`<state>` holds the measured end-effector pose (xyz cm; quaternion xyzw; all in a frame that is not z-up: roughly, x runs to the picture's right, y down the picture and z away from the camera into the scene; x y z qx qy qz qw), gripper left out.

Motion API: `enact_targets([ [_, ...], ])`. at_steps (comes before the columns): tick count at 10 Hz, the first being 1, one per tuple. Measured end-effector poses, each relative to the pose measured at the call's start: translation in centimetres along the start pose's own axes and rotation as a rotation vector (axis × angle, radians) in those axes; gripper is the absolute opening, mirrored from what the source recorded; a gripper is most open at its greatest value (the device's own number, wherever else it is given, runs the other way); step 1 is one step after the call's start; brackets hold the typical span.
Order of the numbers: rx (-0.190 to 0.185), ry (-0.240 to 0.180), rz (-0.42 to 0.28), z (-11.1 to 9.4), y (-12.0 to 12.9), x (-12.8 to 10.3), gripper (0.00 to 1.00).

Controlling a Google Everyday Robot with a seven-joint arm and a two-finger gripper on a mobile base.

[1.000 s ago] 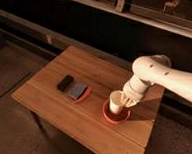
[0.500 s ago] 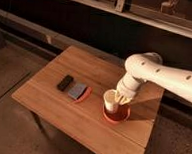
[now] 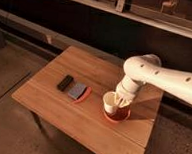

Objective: Place the ceramic cup in the ceramic bowl

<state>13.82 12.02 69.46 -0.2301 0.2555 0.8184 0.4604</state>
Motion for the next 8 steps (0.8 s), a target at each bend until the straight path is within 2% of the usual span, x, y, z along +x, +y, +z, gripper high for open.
enact_targets([
  [3,0.001,0.007,0.028,0.3,-1.4,0.4,0.27],
  [5,0.002,0.007,0.032,0.3,-1.7,0.4,0.38],
  [6,0.001,0.005,0.027,0.3,-1.6,0.3,0.5],
  [8,0.003,0.005,0.021,0.3,-1.5,0.3,0.51],
])
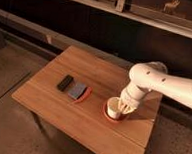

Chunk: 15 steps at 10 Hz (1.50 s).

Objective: Place the ceramic cup in the ceramic bowl

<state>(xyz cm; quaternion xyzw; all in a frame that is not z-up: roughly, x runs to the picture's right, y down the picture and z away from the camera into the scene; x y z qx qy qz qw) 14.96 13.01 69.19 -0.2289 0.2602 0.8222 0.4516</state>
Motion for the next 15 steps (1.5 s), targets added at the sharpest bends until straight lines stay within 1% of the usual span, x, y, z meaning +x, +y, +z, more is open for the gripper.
enact_targets([
  [5,0.003,-0.001,-0.005,0.0,0.0,-0.2,0.51],
  [6,0.002,-0.003,-0.006,-0.1,0.0,-0.3,0.51],
  [7,0.0,-0.014,-0.01,-0.6,0.1,-0.4,0.51],
  [9,0.0,-0.056,-0.028,-2.6,0.6,-0.9,0.51],
  [11,0.003,-0.116,-0.051,-5.4,1.1,-1.2,0.51],
  [14,0.002,-0.193,-0.082,-9.4,2.3,-0.8,0.51],
  [15,0.004,-0.207,-0.091,-10.1,2.6,-0.6,0.51],
])
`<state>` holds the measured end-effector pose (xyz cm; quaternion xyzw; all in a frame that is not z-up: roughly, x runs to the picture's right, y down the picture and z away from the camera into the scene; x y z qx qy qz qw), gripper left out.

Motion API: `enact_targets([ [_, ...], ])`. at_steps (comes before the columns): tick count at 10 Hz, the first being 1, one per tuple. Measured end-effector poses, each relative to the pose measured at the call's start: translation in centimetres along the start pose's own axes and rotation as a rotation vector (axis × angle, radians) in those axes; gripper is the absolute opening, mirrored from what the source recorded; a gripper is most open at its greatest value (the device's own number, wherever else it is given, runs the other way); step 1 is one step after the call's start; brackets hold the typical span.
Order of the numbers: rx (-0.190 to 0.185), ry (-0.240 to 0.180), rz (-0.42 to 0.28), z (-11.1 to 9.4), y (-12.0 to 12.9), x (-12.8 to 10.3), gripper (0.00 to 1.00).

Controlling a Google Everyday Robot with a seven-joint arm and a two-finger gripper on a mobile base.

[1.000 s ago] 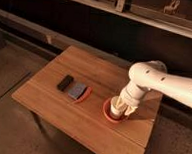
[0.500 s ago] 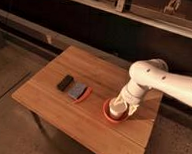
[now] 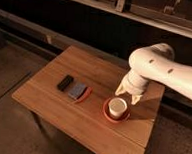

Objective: Place the ceramic cup in the ceramic bowl

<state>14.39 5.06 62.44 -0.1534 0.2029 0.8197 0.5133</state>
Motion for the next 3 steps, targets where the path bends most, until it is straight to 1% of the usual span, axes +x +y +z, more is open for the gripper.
enact_targets([
  [1,0.0,-0.002,-0.006,-0.05,0.22,0.06,0.52],
  [2,0.0,-0.002,-0.006,-0.04,0.22,0.07,0.57],
  [3,0.0,-0.002,-0.006,-0.03,0.21,0.05,0.68],
])
